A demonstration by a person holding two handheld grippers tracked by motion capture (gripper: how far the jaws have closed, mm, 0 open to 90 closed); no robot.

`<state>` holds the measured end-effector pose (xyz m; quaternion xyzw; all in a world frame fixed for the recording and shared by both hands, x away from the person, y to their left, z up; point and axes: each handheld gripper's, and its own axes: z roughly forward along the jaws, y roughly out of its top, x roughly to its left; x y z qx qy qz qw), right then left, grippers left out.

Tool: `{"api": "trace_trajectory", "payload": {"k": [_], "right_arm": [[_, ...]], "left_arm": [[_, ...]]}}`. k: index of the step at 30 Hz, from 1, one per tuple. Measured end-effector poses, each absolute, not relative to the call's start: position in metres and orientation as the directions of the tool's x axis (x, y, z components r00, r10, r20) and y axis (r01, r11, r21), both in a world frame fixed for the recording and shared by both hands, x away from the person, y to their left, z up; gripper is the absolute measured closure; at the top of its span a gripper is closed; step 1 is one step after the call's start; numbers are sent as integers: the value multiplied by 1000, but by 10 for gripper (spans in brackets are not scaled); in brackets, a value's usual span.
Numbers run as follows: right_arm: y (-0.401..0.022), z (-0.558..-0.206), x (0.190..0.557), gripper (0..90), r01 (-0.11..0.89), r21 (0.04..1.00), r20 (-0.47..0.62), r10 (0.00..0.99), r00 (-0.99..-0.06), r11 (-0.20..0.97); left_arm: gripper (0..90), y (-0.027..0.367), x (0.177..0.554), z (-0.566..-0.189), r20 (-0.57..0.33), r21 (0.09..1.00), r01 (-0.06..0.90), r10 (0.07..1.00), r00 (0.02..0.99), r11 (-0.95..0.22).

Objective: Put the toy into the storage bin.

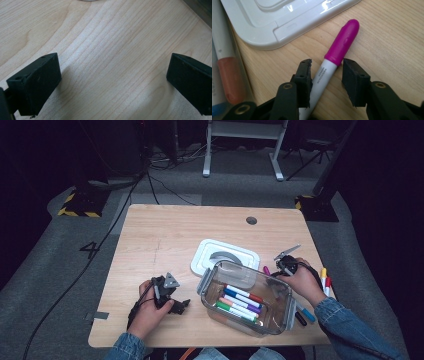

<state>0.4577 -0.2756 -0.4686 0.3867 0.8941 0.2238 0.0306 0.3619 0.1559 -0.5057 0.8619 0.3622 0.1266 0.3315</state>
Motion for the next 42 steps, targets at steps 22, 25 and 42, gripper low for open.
{"api": "trace_trajectory", "payload": {"k": [22, 25, 42], "right_arm": [[-277, -468, 454, 772, 729, 415, 109, 765, -634, 545], [-280, -465, 455, 772, 736, 423, 126, 770, -626, 529], [-306, -402, 452, 773, 710, 556, 142, 792, -594, 433]], "left_arm": [[0, 156, 362, -506, -22, 663, 540, 708, 706, -518], [0, 156, 362, -506, -24, 663, 542, 709, 705, -516], [0, 156, 362, -506, -22, 662, 540, 706, 708, -520]]}}
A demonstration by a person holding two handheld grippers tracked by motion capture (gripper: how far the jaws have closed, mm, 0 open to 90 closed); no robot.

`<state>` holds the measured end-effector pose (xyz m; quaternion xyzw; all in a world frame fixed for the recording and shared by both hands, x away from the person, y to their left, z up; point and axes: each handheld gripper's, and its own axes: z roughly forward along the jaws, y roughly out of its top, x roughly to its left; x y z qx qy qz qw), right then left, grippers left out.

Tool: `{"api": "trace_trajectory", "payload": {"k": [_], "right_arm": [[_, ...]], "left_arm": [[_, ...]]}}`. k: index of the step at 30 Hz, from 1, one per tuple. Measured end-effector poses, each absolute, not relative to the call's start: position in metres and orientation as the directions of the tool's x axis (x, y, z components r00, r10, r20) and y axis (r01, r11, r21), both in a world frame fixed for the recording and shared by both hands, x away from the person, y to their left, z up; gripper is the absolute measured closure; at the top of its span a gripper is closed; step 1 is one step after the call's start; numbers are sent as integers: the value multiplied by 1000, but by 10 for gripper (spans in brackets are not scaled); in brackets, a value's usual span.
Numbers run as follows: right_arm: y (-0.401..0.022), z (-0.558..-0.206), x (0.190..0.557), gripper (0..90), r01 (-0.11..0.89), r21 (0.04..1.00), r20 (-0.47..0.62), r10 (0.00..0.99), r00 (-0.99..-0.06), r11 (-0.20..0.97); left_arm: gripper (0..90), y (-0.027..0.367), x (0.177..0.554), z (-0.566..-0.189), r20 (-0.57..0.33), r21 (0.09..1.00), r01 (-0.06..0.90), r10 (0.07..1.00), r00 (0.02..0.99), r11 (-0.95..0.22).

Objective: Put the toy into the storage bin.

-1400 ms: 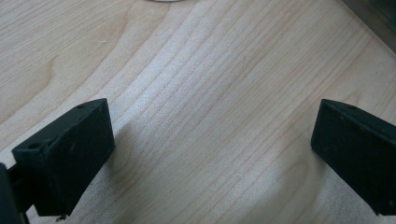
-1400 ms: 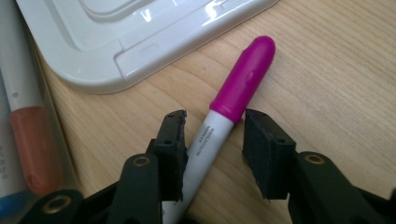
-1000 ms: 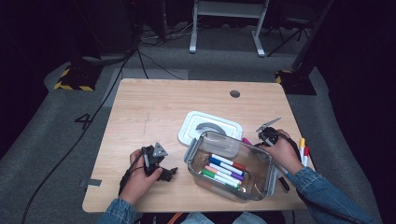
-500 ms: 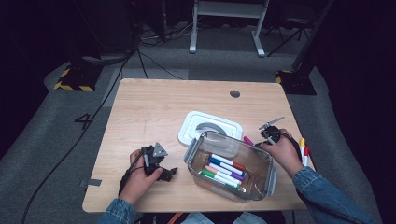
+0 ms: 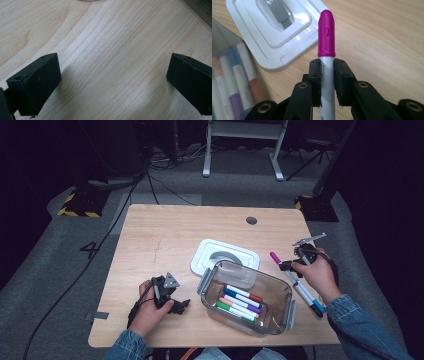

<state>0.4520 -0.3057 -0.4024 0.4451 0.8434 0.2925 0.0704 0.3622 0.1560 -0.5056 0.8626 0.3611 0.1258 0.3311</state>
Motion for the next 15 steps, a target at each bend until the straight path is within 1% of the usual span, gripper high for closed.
{"api": "trace_trajectory", "payload": {"k": [12, 15], "right_arm": [[-311, -363, 436, 773, 675, 611, 149, 777, -612, 414], [-307, -350, 430, 773, 654, 631, 153, 759, -633, 418]], "left_arm": [[0, 156, 363, -506, -22, 661, 536, 701, 713, -524], [0, 156, 363, -506, -22, 662, 536, 701, 712, -524]]}}
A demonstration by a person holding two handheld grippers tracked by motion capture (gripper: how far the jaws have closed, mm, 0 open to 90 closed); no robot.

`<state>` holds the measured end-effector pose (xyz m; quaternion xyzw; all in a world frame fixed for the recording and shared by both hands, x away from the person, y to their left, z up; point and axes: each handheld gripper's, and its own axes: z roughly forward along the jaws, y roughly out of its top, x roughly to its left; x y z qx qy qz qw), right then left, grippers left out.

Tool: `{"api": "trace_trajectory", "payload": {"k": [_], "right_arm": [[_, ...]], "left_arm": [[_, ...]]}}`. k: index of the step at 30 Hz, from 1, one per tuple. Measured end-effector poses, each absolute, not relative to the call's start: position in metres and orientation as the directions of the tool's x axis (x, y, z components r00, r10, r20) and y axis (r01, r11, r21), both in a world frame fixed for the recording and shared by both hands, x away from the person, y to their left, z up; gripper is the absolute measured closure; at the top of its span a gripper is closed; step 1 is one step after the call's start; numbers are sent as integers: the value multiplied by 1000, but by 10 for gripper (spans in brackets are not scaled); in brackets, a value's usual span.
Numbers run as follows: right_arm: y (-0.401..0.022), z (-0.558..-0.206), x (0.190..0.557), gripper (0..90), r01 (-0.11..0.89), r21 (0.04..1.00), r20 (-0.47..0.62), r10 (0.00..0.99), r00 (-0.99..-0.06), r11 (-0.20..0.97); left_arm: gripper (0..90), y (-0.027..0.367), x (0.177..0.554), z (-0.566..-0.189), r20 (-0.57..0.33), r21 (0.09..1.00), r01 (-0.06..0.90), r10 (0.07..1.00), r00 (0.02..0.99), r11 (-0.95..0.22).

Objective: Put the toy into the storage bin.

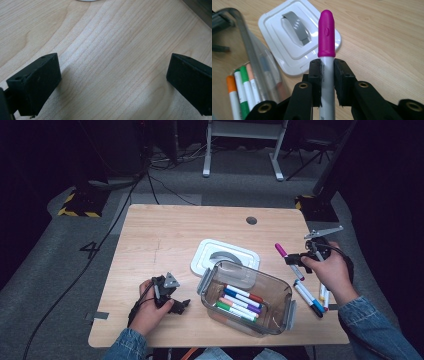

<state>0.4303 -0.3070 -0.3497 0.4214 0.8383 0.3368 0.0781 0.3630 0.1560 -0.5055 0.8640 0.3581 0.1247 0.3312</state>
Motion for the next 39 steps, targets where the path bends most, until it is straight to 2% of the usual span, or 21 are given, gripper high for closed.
{"api": "trace_trajectory", "payload": {"k": [7, 20, 31, 39], "right_arm": [[-292, -332, 420, 772, 612, 653, 151, 715, -682, 446], [-233, -308, 391, 772, 512, 662, 176, 550, -816, 548], [-199, -311, 369, 772, 468, 624, 210, 442, -872, 626], [-178, -329, 357, 772, 447, 584, 244, 379, -893, 677]], "left_arm": [[0, 156, 363, -506, -22, 662, 536, 701, 712, -524], [0, 156, 363, -506, -21, 662, 537, 702, 712, -524], [0, 156, 363, -506, -21, 662, 536, 702, 712, -524], [0, 156, 363, -506, -22, 662, 537, 702, 712, -523]]}}
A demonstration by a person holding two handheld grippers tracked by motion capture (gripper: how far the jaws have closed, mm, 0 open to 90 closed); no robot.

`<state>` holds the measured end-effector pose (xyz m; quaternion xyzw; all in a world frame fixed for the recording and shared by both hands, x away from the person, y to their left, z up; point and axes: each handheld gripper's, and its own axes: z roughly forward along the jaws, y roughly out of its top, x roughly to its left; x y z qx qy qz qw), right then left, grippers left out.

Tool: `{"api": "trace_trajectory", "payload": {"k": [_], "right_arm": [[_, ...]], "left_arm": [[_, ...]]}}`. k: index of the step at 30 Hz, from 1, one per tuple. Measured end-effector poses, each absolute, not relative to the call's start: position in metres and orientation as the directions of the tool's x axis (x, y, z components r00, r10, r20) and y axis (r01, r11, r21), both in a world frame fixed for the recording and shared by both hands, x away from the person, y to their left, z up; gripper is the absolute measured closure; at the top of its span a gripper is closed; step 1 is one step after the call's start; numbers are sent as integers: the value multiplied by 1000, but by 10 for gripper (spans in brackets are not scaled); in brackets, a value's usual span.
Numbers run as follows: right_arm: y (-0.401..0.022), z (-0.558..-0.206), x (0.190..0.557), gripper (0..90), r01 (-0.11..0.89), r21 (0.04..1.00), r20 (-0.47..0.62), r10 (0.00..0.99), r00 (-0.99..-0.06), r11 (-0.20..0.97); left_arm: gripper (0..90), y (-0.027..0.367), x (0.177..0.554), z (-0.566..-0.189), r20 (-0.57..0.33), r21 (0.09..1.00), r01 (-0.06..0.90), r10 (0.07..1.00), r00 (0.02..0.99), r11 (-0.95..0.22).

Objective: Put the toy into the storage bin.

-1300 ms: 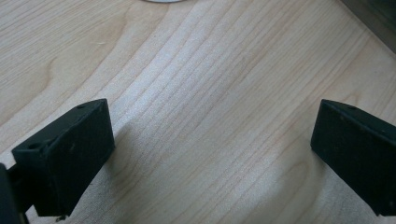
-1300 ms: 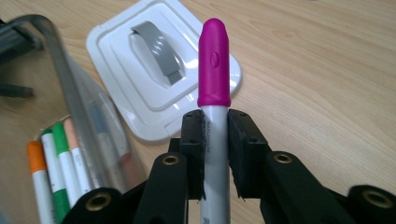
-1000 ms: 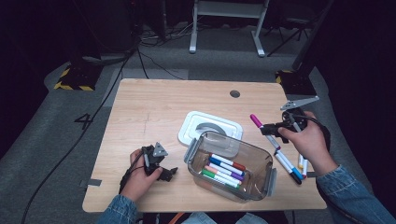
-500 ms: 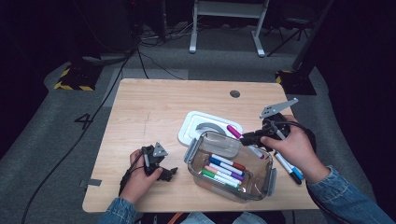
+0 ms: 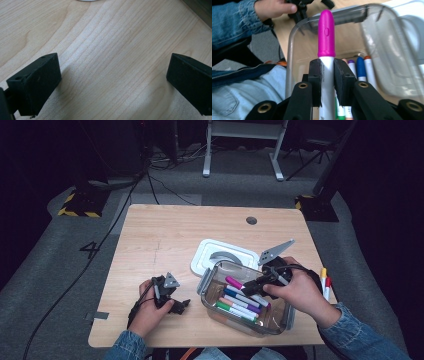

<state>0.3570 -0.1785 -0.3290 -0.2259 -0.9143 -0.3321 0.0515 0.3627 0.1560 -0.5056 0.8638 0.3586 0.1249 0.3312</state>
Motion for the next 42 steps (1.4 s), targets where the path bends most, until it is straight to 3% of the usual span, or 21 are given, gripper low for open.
{"api": "trace_trajectory", "payload": {"k": [21, 42], "right_arm": [[-139, -395, 348, 772, 437, 424, 318, 321, -892, 793], [-128, -430, 356, 771, 448, 293, 302, 363, -882, 845]], "left_arm": [[0, 156, 363, -506, -20, 663, 535, 702, 712, -524], [0, 156, 363, -506, -22, 662, 536, 702, 712, -524]]}}
